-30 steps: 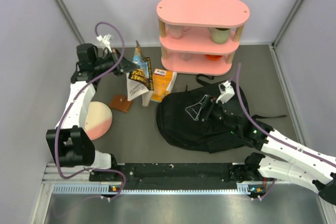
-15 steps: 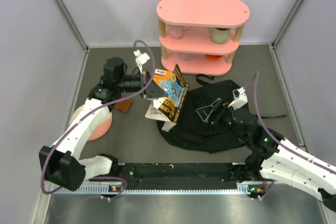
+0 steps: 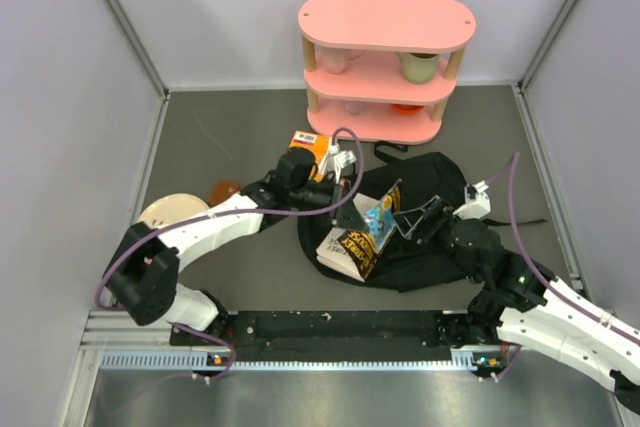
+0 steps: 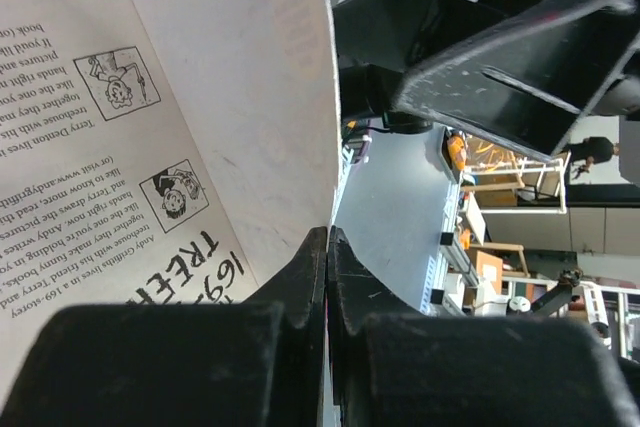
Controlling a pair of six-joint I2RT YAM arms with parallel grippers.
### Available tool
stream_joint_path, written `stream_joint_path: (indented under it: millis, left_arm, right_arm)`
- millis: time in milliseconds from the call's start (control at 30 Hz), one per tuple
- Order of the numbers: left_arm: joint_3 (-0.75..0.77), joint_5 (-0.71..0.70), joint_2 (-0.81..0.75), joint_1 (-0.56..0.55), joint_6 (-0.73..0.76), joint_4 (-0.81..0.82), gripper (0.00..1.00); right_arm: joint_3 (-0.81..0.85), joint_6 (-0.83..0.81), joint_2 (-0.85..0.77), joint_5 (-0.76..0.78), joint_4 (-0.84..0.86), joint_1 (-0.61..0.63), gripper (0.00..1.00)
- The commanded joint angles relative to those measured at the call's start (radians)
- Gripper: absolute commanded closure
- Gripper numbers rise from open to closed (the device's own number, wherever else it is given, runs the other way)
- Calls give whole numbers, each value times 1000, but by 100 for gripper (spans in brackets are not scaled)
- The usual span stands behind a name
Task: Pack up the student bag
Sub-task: Pick up the book from the center of the board.
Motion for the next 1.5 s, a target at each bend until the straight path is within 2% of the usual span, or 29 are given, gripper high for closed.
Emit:
stream_joint_path:
  millis: [0,67,100,133,200,233,267,367,500,700,1000,1200,1467]
  left_arm:
    - [-16,-89,78,-54,-69,154,100]
    - [-34,-141,83,-57,-58,118,93]
    - [-34,-184,74,-57,-46,44,86]
    - [-36,-249,65,-56,-31,11,72]
    - [-31,-334,30,-56,18,-84,58]
    - [-28,-421,16,-57,32,-156,52]
    - [-29,-454,2,-57,58,-184,40]
    - [-36,-509,-26,-56,92,-236,30]
    - [-25,-529,20,-57,97,-270,28]
    - [-55,-607,6,-56,86,-247,23]
    - [-88,-600,105,-57,95,-209,23]
    - [-112,-560,169,-63,86,-187,26]
    - [-190,-485,148,-76,37,-64,35]
  right_arm:
    - [-18,93,-36,30,-107,-9,23]
    - [-29,105,-55,18,-122,-8,23]
    - [-35,116,-59,10,-127,-8,23]
    - [-47,124,-64,-6,-130,-8,23]
    - [-63,146,-67,-31,-132,-8,23]
    - [-78,151,-67,-52,-129,-8,23]
    - [-84,156,-65,-65,-119,-8,23]
    - [-112,156,-49,-111,-86,-8,23]
    - [-141,142,-10,-168,20,-8,23]
    - [-152,139,79,-224,72,-8,23]
    - [-194,197,174,-263,210,-9,23]
    - [-199,220,275,-281,264,-8,24]
    - [-214,225,346,-289,388,-8,29]
